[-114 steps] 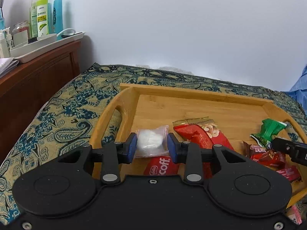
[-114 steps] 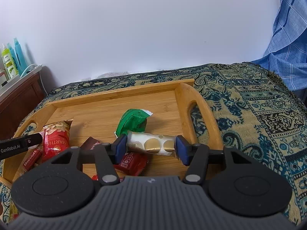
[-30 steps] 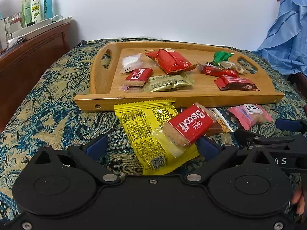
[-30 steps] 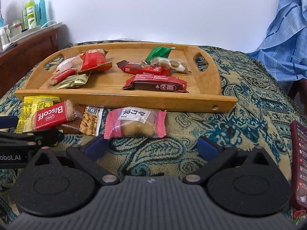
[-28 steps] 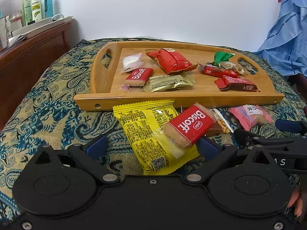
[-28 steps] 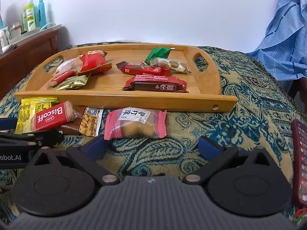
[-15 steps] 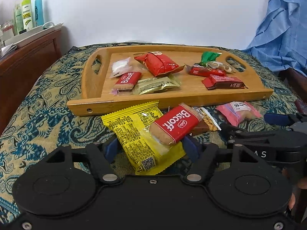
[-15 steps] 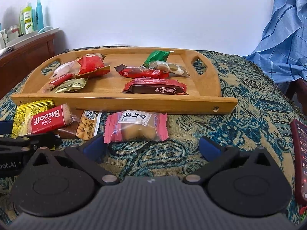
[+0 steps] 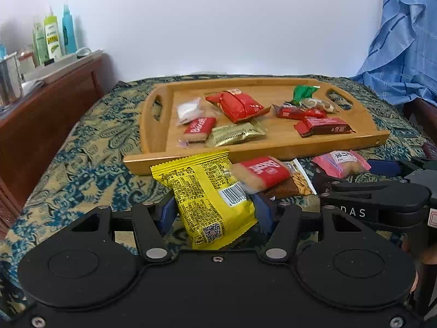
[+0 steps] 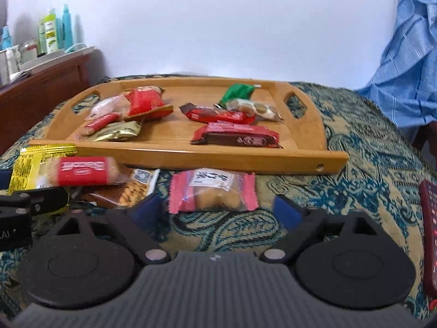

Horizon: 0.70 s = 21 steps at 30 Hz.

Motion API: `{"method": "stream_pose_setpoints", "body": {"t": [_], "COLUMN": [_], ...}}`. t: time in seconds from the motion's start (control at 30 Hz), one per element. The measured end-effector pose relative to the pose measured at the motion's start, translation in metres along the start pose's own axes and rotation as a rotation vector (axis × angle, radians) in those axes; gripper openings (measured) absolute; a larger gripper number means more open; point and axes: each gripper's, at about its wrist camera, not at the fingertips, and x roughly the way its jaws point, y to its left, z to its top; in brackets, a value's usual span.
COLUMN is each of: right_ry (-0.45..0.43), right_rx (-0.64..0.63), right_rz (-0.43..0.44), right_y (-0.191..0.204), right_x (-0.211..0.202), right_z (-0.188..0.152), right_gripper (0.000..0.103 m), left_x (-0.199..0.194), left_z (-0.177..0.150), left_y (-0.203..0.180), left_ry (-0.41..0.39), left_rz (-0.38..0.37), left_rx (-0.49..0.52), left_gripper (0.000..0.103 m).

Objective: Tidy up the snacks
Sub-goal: 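Grasp the yellow packet with the left tool while the right tool grasps the pink pastry bag, then carry the yellow packet and pink pastry bag over the tray with both tools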

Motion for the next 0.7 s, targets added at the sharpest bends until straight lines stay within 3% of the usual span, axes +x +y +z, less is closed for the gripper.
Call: {"method": "stream_pose_setpoints", "body": {"t": [0.1,0.23,0.47,0.7], "right_ry": [-0.025,-0.055,-0.171,-0.231], "right_rx": [-0.019,-0.037,-0.061,0.039], "right_rz": [0.015,0.029,0.018,0.039], "right_y": [0.004,0.007,0.008,-0.01], "right_x": [-0.005,-0.012,-0.034,-0.039], "right_z": [0.0,0.0,0.001,0.012], "right_gripper": [0.064,0.053,0.048,0.047], "left_x": [-0.006,-0.012,-0.021,-0.022], "left_z": [0.002,0.005,0.013,0.034], "left_y": [0.001,0.0,-0.004,-0.005], "left_ry": [-0.012,-0.026,-0.053,-0.083], "left_rz": [0.007,0.017,0.01,-0.001], "left_rx": [-0.001,-0.004,-0.007,-0.016], "left_gripper": [0.056,0.056,0.056,0.056]}}
